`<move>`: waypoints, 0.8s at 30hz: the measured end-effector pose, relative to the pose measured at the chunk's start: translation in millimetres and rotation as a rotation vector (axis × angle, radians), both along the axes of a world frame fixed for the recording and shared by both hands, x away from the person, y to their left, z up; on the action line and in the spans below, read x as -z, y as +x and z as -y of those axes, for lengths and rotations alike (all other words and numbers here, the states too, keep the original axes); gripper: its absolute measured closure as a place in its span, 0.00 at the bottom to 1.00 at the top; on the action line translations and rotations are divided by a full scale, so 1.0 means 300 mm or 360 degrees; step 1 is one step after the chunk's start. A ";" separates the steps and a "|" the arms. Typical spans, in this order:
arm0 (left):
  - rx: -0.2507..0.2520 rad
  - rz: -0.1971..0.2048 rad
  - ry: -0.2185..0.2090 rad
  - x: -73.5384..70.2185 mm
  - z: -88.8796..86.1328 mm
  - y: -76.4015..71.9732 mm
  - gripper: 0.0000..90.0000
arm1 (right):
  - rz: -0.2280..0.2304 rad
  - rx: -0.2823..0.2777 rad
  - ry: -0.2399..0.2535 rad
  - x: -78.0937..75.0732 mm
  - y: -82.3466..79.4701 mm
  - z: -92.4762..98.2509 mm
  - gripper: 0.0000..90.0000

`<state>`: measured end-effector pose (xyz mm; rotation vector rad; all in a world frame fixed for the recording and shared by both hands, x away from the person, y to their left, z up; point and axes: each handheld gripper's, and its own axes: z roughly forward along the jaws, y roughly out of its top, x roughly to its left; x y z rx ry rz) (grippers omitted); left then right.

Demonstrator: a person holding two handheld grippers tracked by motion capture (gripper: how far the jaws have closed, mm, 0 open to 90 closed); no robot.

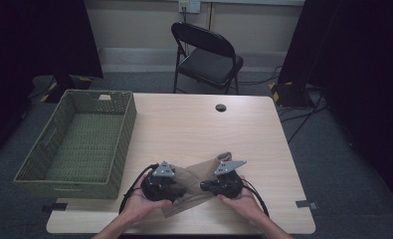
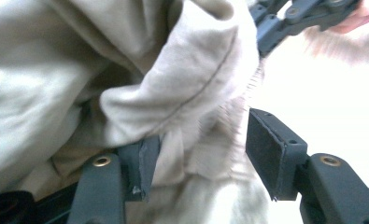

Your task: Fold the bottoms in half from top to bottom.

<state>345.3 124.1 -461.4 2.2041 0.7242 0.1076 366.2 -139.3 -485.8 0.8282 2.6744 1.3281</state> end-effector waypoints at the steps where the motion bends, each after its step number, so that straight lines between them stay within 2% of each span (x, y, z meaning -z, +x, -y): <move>1: -0.0001 -0.0002 -0.0007 -0.004 -0.004 -0.003 0.51 | 0.0007 0.0016 -0.0006 0.000 0.002 0.002 0.94; 6: 0.0049 -0.0009 -0.0101 -0.041 -0.021 -0.026 0.53 | 0.0051 0.0090 -0.0040 -0.003 0.010 0.010 0.94; 9: 0.0050 0.0019 -0.0147 -0.065 -0.023 -0.031 0.53 | 0.0059 0.0109 -0.0047 -0.004 0.003 0.007 0.94; 12: 0.0047 0.0033 -0.0199 -0.089 -0.019 -0.018 0.53 | 0.0081 0.0116 -0.0063 -0.005 -0.006 0.001 0.94; 14: 0.0042 0.0036 -0.0201 -0.095 -0.016 -0.015 0.53 | 0.0057 0.0119 -0.0045 -0.004 -0.008 0.002 0.94; 15: 0.0046 0.0059 -0.0204 -0.108 -0.007 -0.005 0.53 | 0.0068 0.0115 -0.0055 -0.005 -0.012 0.000 0.94; 16: 0.0072 0.0091 -0.0175 -0.117 0.000 0.001 0.53 | 0.0077 0.0112 -0.0060 -0.005 -0.014 -0.003 0.94; 18: 0.0086 0.0084 -0.0212 -0.130 0.005 0.011 0.53 | 0.0049 0.0108 -0.0045 -0.005 -0.017 -0.006 0.94; 20: 0.0079 0.0068 -0.0257 -0.145 0.012 0.021 0.53 | 0.0063 0.0093 -0.0057 -0.006 -0.026 -0.013 0.93; 24: 0.0071 0.0103 -0.0314 -0.183 0.029 0.057 0.54 | 0.0071 0.0074 -0.0068 -0.007 -0.030 -0.022 0.93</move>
